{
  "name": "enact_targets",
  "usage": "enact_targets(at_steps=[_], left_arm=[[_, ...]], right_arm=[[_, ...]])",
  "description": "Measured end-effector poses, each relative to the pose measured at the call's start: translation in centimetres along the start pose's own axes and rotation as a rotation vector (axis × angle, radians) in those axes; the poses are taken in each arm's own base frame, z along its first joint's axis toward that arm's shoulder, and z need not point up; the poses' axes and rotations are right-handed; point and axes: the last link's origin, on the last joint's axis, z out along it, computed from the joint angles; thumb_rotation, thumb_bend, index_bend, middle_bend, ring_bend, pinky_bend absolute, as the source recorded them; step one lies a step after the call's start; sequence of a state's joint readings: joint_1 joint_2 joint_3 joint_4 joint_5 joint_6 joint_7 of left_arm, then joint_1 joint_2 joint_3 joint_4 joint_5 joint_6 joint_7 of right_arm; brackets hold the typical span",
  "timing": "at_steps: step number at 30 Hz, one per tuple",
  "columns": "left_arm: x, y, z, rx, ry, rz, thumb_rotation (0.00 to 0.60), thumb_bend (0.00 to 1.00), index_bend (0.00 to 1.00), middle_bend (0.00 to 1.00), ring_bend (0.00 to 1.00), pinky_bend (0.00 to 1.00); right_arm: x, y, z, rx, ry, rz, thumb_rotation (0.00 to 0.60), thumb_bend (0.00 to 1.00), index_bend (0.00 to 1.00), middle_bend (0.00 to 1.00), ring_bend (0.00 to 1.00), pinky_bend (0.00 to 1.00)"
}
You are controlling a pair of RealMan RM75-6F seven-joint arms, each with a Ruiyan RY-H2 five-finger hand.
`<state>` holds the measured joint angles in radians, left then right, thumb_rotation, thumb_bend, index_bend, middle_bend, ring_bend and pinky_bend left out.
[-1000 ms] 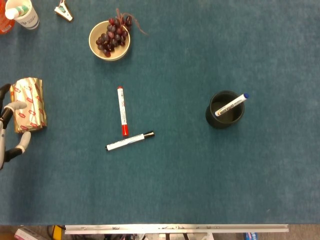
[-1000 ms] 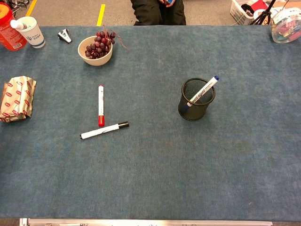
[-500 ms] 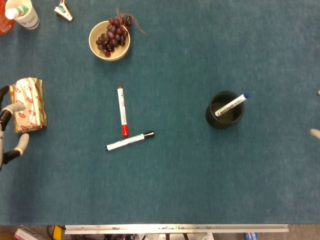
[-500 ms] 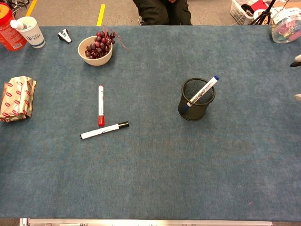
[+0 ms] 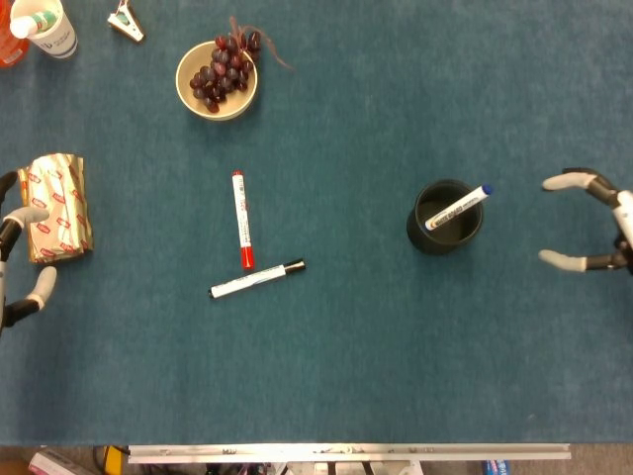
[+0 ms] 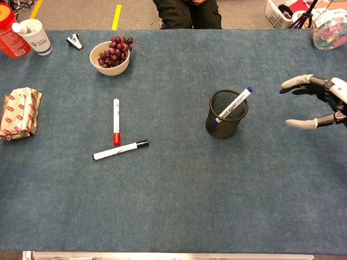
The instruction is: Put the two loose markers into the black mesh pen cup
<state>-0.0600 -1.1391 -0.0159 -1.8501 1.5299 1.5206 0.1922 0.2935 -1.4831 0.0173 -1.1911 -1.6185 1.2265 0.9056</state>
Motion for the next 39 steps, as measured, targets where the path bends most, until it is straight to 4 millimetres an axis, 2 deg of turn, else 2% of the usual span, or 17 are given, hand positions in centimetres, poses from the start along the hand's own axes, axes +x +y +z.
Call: enact_targets(at_steps=[5, 19, 39], left_arm=[[0.1, 0.1, 0.1, -0.004, 0.004, -0.001, 0.600, 0.27, 0.31, 0.08, 0.00, 0.00], [0.9, -0.1, -0.1, -0.008, 0.018, 0.004, 0.600, 0.27, 0.31, 0.08, 0.00, 0.00], [1.2, 0.0, 0.3, -0.023, 0.020, 0.016, 0.600, 0.27, 0.31, 0.08, 0.00, 0.00]], right_arm=[[-1.9, 0.3, 1.6, 0.011, -0.036, 0.002, 0.600, 0.00, 0.33, 0.35, 0.16, 0.18], [-5.2, 0.3, 5.3, 0.064, -0.068, -0.089, 0.600, 0.00, 0.34, 0.34, 0.16, 0.19], [-7.9, -0.4, 8.3, 0.087, -0.117, -0.106, 0.600, 0.00, 0.34, 0.34, 0.16, 0.19]])
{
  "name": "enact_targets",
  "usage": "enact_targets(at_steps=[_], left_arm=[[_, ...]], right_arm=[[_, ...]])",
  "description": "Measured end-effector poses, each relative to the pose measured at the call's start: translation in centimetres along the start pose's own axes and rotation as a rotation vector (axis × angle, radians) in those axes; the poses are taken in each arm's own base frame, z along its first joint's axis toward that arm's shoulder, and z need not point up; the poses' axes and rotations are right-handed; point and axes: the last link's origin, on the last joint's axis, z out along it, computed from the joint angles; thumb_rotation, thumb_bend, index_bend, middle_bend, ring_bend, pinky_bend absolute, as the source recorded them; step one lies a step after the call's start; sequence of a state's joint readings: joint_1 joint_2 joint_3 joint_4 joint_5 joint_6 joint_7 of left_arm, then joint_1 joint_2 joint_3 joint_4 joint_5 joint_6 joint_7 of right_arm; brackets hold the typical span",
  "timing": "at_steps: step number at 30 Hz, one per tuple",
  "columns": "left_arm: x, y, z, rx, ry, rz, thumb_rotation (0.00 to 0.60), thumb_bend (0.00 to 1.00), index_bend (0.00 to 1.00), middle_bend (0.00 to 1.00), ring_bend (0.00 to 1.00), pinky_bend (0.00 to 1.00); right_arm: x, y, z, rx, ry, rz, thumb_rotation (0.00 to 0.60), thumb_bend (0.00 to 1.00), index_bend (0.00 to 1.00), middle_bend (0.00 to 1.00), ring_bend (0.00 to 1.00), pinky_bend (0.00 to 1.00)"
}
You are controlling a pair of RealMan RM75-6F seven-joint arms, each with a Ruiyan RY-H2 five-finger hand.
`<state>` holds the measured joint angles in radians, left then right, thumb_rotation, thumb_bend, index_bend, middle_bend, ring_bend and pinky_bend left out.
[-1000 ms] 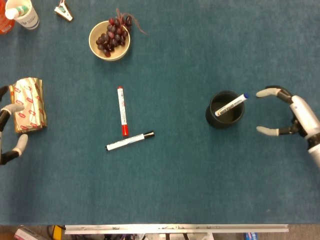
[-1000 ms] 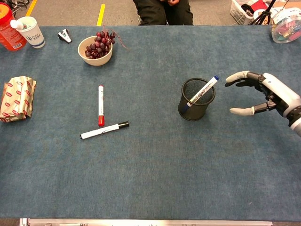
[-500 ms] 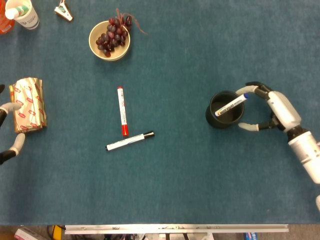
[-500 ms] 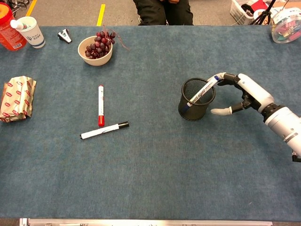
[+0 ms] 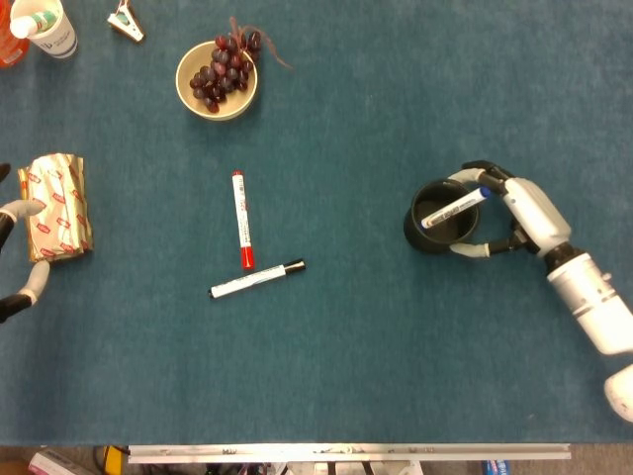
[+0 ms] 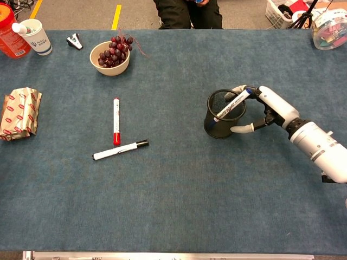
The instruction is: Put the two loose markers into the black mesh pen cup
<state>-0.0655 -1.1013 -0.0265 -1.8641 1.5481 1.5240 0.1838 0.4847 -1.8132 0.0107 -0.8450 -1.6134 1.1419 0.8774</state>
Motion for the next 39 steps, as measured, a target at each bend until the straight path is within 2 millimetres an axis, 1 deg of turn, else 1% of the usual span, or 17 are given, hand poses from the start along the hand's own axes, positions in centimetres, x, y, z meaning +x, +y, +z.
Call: enact_targets(at_steps=[14, 15, 23, 26, 33, 35, 37, 39], left_arm=[[0.1, -0.2, -0.2, 0.004, -0.006, 0.001, 0.600, 0.27, 0.31, 0.08, 0.00, 0.00], [0.1, -0.3, -0.2, 0.004, -0.007, 0.001, 0.600, 0.27, 0.31, 0.08, 0.00, 0.00], [0.1, -0.4, -0.3, 0.007, -0.012, 0.006, 0.600, 0.27, 0.31, 0.08, 0.00, 0.00], [0.1, -0.4, -0.3, 0.008, -0.011, 0.005, 0.600, 0.27, 0.31, 0.08, 0.00, 0.00], [0.2, -0.3, 0.0, -0.010, -0.021, 0.020, 0.600, 0.27, 0.31, 0.08, 0.00, 0.00], [0.2, 0.0, 0.3, -0.022, -0.042, 0.023, 0.600, 0.27, 0.31, 0.08, 0.00, 0.00], [-0.2, 0.3, 0.1, -0.033, -0.068, 0.023, 0.600, 0.27, 0.31, 0.08, 0.00, 0.00], [-0.1, 0.1, 0.2, -0.042, -0.065, 0.044, 0.600, 0.27, 0.32, 0.08, 0.00, 0.00]], right_arm=[[-1.0, -1.3, 2.3, 0.021, -0.011, 0.006, 0.600, 0.00, 0.37, 0.34, 0.18, 0.19], [-1.1, -1.3, 2.4, 0.021, -0.010, 0.008, 0.600, 0.01, 0.37, 0.35, 0.19, 0.19], [-1.4, -1.3, 3.5, 0.016, 0.007, 0.032, 0.600, 0.19, 0.44, 0.40, 0.24, 0.19], [-1.4, -1.4, 3.8, 0.021, 0.018, 0.041, 0.600, 0.24, 0.48, 0.43, 0.28, 0.22], [-0.8, -1.7, 4.1, 0.054, 0.056, 0.081, 0.600, 0.27, 0.51, 0.47, 0.35, 0.29], [-0.4, -1.8, 4.0, 0.065, 0.069, 0.094, 0.600, 0.28, 0.52, 0.48, 0.36, 0.30], [0.1, -1.9, 3.8, 0.076, 0.077, 0.106, 0.600, 0.30, 0.52, 0.48, 0.37, 0.31], [0.6, -2.0, 3.6, 0.085, 0.084, 0.112, 0.600, 0.31, 0.52, 0.48, 0.38, 0.31]])
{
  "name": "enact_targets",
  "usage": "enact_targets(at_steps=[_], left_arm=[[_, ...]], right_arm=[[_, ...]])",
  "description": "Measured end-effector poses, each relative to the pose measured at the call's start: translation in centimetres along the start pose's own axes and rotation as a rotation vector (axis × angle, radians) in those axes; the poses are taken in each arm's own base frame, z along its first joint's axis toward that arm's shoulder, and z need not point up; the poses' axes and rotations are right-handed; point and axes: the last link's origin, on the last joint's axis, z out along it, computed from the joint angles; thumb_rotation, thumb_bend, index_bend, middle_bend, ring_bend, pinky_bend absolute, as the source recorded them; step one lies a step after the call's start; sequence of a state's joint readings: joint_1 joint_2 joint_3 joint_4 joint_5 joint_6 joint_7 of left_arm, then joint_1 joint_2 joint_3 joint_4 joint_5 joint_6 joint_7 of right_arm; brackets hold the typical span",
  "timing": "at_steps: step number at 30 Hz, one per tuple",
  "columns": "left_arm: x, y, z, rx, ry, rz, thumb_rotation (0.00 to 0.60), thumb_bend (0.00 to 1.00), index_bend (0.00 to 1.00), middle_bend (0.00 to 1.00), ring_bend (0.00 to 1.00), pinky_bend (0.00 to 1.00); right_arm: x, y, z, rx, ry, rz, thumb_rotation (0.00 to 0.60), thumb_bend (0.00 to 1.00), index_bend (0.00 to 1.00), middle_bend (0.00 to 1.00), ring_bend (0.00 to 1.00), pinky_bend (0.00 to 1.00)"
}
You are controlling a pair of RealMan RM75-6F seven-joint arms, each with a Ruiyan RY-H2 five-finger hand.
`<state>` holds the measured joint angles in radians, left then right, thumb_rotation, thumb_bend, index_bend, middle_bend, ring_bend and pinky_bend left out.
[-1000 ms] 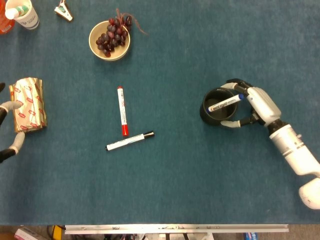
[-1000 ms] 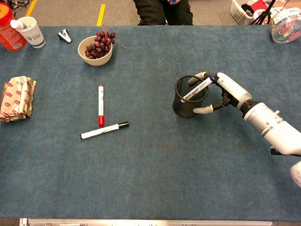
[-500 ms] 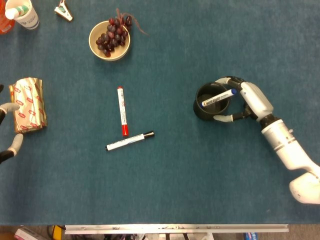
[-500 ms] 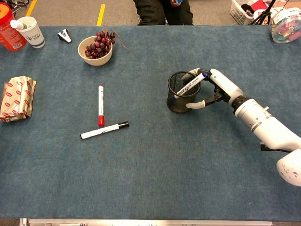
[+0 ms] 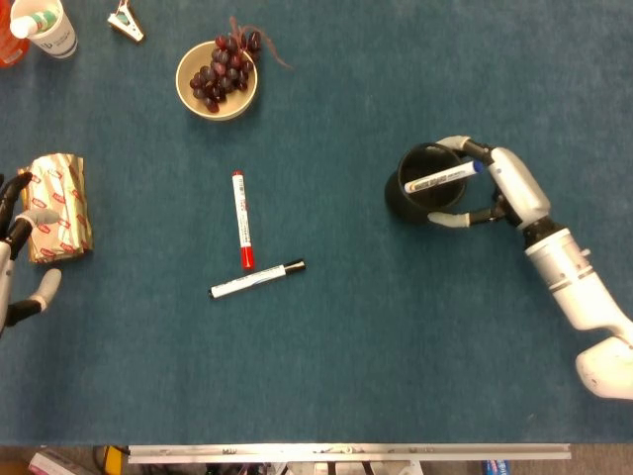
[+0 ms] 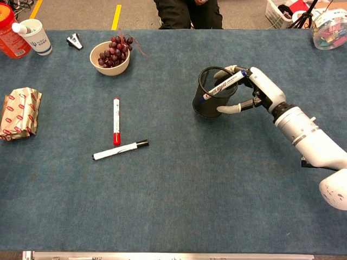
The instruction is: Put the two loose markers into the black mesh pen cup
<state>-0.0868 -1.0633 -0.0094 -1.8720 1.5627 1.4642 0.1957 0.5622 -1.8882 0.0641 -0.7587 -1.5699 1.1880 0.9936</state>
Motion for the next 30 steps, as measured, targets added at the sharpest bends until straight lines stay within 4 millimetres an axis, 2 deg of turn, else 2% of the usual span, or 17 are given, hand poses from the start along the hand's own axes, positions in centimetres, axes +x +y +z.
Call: enact_targets(at_steps=[9, 20, 25, 30], left_arm=[[-0.2, 0.7, 2.0, -0.105, -0.070, 0.066, 0.600, 0.27, 0.35, 0.08, 0.00, 0.00], [-2.5, 2.5, 4.2, -0.253, -0.222, 0.058, 0.600, 0.27, 0.36, 0.10, 0.00, 0.00], [-4.2, 4.0, 4.8, -0.312, -0.280, 0.042, 0.600, 0.27, 0.40, 0.11, 0.00, 0.00], [-5.9, 5.3, 5.3, -0.357, -0.320, 0.033, 0.600, 0.27, 0.41, 0.12, 0.00, 0.00]], right_arm=[[3.8, -2.0, -1.3, 0.043, 0.028, 0.019, 0.600, 0.35, 0.53, 0.49, 0.38, 0.31], [10.9, -6.3, -4.2, 0.019, 0.048, -0.043, 0.600, 0.35, 0.53, 0.49, 0.38, 0.31], [13.1, -6.2, -5.9, -0.033, 0.094, -0.057, 0.600, 0.35, 0.54, 0.49, 0.38, 0.31], [14.0, -5.9, -6.7, -0.050, 0.110, -0.065, 0.600, 0.35, 0.54, 0.49, 0.38, 0.31]])
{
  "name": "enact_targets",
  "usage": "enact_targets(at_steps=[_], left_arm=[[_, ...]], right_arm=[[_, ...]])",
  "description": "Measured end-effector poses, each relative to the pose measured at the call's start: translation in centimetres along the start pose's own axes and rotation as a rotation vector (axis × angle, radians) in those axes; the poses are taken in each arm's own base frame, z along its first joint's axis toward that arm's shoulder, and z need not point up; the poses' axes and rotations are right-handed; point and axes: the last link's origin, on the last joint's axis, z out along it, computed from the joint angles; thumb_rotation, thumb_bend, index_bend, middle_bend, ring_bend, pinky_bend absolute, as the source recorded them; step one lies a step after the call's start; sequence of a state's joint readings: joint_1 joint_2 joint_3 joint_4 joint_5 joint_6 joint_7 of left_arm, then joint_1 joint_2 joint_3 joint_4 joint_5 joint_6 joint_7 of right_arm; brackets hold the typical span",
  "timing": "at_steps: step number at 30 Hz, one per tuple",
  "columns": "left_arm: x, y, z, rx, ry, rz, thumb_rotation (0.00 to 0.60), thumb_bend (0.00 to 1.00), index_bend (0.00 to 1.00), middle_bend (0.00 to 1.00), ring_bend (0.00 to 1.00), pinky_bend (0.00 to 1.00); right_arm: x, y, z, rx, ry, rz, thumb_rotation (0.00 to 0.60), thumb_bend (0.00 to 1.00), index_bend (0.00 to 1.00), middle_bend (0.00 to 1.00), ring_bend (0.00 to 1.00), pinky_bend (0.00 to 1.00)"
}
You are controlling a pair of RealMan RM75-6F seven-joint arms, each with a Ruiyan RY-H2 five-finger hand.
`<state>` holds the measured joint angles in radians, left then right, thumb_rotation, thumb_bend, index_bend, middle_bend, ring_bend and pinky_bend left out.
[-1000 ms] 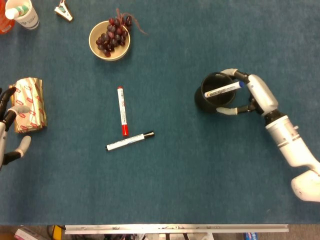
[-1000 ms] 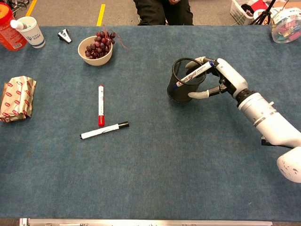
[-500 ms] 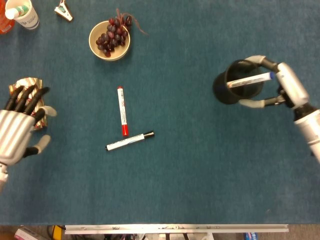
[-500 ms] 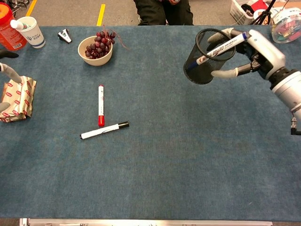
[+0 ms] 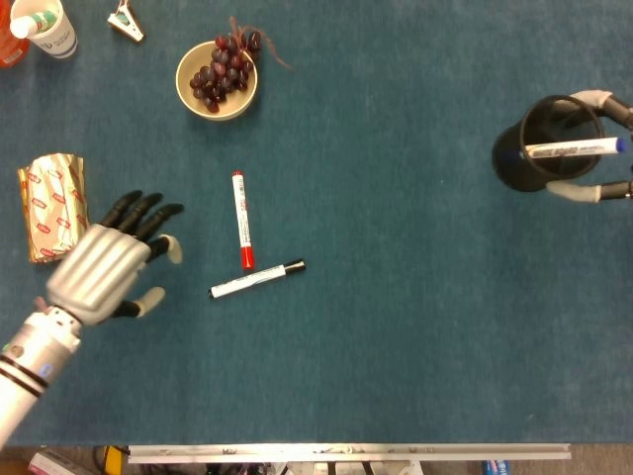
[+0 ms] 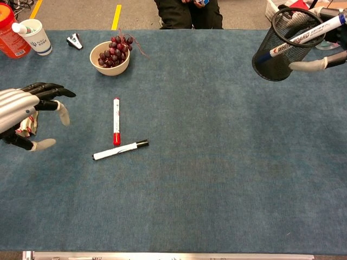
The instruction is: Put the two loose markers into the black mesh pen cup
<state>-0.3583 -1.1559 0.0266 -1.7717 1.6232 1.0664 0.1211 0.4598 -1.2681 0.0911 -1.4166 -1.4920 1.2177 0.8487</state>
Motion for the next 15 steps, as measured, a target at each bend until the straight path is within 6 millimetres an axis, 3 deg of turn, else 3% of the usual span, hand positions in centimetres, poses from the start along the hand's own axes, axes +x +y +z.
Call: enact_targets(at_steps=[15], left_arm=[[-4.1, 1.5, 3.0, 0.003, -0.089, -0.015, 0.600, 0.27, 0.44, 0.14, 0.02, 0.00]], right_arm=[[1.2, 0.9, -0.7, -0.027, 0.028, 0.000, 0.600, 0.35, 0.54, 0.49, 0.38, 0.31]])
